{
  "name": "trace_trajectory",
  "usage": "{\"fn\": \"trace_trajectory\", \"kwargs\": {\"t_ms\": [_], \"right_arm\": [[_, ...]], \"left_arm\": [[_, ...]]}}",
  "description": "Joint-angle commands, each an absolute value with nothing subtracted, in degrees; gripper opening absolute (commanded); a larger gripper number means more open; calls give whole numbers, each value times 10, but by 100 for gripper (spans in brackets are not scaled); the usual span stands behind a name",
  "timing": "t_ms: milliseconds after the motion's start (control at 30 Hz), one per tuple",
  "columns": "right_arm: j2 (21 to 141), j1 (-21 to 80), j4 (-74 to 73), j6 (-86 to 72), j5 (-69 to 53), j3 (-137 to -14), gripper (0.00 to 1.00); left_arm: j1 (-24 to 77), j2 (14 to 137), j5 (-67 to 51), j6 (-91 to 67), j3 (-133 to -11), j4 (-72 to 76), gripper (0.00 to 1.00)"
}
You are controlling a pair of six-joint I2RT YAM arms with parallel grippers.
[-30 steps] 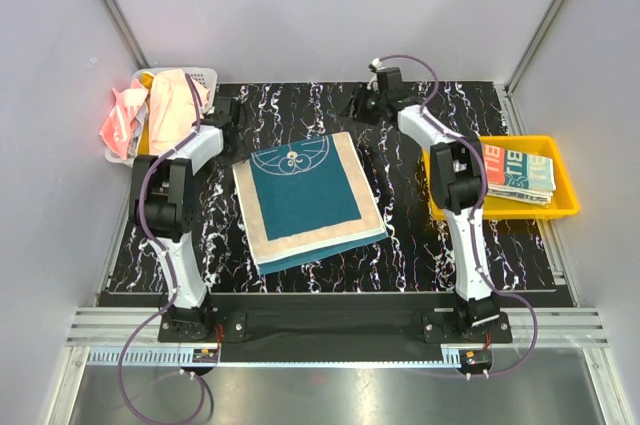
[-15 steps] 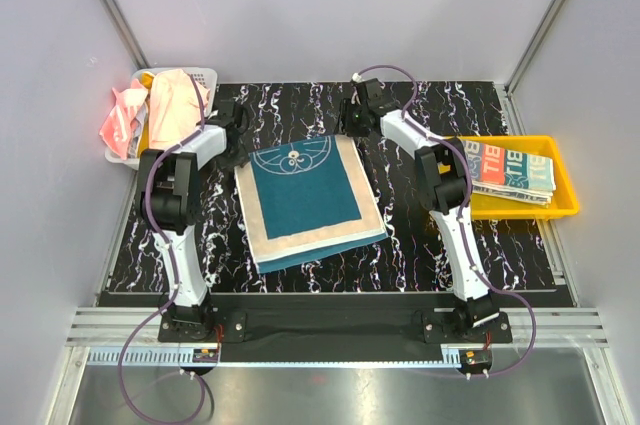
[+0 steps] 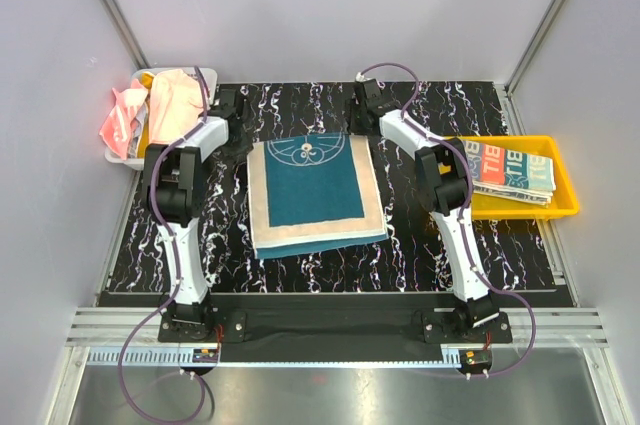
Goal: Fold and stack the towels
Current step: Fold the towel
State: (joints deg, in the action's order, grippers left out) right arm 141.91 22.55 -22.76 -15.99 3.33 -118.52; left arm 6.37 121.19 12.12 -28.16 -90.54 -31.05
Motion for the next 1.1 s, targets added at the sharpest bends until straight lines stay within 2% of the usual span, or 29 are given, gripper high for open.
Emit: {"fn": "trace_trajectory", "kwargs": {"t_ms": [0, 167, 400, 667, 867, 1067], "right_arm": [[1383, 220, -262, -144, 119, -1166, 63], [1347, 214, -237, -152, 120, -1136, 74], [1290, 203, -187, -159, 100, -1089, 79], [1276, 185, -198, -168, 88, -1085, 78], [1281, 185, -199, -178, 77, -1063, 77], [1292, 185, -200, -188, 66, -1059, 75]], "left_arm": [[60, 1226, 89, -250, -950, -302, 45], [60, 1244, 83, -237, -977, -311, 46], [58, 1202, 48, -246, -933, -230, 49], [55, 1142, 30, -270, -896, -154, 53], [56, 1168, -38, -265, -909, -140, 53], [69, 1233, -82, -243, -968, -190, 53]]}}
